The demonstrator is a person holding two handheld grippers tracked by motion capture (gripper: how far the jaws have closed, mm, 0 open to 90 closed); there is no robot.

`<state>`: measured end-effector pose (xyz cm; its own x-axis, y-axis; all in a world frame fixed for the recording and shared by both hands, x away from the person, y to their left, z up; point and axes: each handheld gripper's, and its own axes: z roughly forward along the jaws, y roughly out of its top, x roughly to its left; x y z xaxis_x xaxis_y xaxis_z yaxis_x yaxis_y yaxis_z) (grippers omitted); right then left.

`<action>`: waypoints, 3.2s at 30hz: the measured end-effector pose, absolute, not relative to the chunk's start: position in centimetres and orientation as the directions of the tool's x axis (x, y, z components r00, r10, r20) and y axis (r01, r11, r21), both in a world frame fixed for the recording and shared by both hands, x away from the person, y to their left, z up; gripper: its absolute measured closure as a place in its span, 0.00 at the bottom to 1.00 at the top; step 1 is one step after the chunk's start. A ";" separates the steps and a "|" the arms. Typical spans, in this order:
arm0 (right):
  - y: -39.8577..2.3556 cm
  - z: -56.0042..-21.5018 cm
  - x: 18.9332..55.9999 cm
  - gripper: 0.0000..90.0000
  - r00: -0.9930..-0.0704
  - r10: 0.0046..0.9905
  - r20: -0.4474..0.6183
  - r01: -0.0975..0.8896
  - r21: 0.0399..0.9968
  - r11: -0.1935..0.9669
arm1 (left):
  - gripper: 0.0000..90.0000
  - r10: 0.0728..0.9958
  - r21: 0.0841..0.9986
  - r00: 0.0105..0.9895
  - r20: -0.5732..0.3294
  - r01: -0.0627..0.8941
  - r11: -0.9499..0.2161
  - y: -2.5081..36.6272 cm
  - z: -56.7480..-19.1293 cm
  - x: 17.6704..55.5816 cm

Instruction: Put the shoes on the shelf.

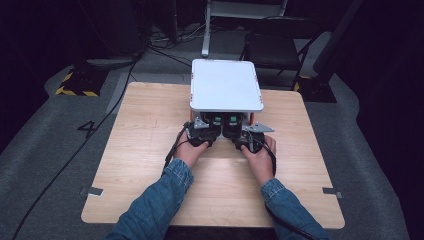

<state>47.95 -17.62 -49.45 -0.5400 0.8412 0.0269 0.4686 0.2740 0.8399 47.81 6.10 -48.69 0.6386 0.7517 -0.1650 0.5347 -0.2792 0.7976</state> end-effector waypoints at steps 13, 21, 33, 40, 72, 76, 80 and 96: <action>-17.9 -49.2 52.2 0.49 -0.539 0.842 0.026 0.482 0.829 0.283 | 0.72 0.793 0.808 0.596 -0.126 0.526 -0.267 5.4 -48.6 51.4; -17.9 -47.8 51.0 0.47 -0.533 0.846 0.012 0.459 0.844 0.278 | 0.51 0.767 0.832 0.632 -0.109 0.480 -0.277 5.0 -47.9 49.9; -21.0 -43.8 45.5 0.38 -0.605 0.795 0.053 0.436 0.857 0.275 | 0.42 0.719 0.833 0.689 -0.091 0.449 -0.325 7.9 -44.1 42.6; -23.7 -41.7 43.3 0.34 -0.597 0.801 0.049 0.432 0.861 0.269 | 0.36 0.708 0.844 0.701 -0.085 0.428 -0.322 9.9 -41.7 40.0; -35.3 -45.5 40.7 0.21 -0.537 0.839 0.087 0.618 0.718 0.320 | 0.19 0.834 0.664 0.546 -0.086 0.655 -0.360 24.5 -46.3 38.4; -35.2 -47.4 41.3 0.21 -0.549 0.831 0.083 0.619 0.709 0.338 | 0.19 0.837 0.649 0.538 -0.099 0.672 -0.356 24.8 -47.3 38.9; -35.0 -48.4 41.7 0.21 -0.568 0.819 0.075 0.605 0.713 0.354 | 0.19 0.829 0.684 0.549 -0.111 0.647 -0.337 25.0 -48.3 39.4; -32.7 -50.6 42.8 0.02 -0.558 0.830 -0.005 0.576 0.717 0.392 | 0.16 0.849 0.689 0.528 -0.020 0.622 -0.371 24.9 -50.4 40.5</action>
